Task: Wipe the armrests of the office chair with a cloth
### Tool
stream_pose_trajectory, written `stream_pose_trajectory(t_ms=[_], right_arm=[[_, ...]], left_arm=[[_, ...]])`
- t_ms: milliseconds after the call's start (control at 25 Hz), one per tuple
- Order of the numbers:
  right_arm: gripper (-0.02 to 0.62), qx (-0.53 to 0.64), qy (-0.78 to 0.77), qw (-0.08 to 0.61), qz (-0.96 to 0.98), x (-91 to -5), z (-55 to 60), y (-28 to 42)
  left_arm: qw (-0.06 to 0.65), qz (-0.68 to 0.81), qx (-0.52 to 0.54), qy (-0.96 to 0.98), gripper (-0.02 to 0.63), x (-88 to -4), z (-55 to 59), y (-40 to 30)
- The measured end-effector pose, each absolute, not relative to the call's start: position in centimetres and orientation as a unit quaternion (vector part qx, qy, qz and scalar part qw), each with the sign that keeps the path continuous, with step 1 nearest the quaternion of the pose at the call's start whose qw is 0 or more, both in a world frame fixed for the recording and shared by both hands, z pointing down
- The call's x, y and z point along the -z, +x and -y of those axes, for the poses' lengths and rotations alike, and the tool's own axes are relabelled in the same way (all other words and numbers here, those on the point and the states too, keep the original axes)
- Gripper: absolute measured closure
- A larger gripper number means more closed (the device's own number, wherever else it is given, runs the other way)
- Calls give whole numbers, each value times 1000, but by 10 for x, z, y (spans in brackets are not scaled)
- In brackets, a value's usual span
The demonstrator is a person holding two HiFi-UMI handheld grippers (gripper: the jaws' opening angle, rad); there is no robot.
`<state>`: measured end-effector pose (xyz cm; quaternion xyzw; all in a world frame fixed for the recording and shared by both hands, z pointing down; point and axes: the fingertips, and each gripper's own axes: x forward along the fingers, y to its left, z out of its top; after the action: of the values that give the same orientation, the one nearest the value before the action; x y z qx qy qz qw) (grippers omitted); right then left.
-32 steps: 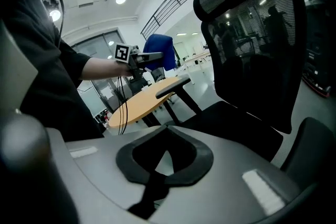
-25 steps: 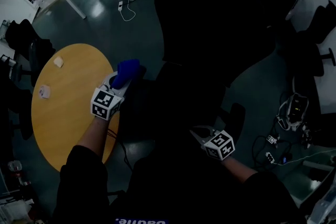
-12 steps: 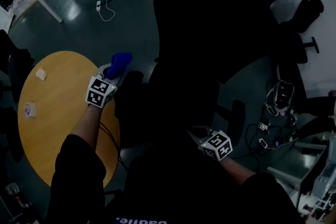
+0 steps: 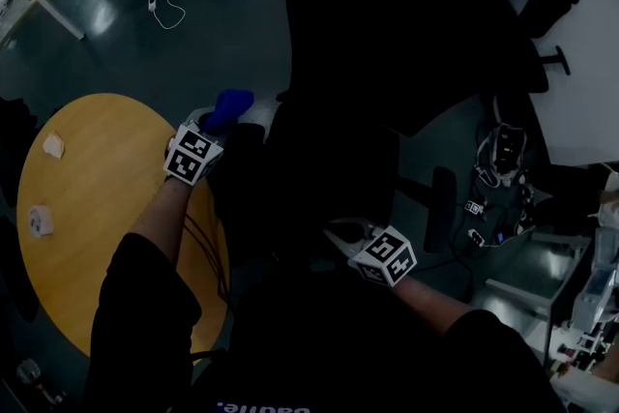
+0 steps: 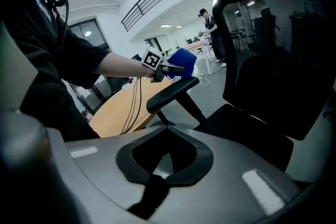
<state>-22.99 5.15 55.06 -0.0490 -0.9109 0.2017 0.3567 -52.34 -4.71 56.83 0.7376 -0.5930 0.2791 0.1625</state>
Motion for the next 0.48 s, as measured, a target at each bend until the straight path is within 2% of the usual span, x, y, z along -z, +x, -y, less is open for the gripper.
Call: stream_pose_trajectory(t_ms=[480], right_arm=[[591,-204,-155,375,891,-566,-117,-322]], left_arm=[[152,541,-286,776,497,-591,42,-511]])
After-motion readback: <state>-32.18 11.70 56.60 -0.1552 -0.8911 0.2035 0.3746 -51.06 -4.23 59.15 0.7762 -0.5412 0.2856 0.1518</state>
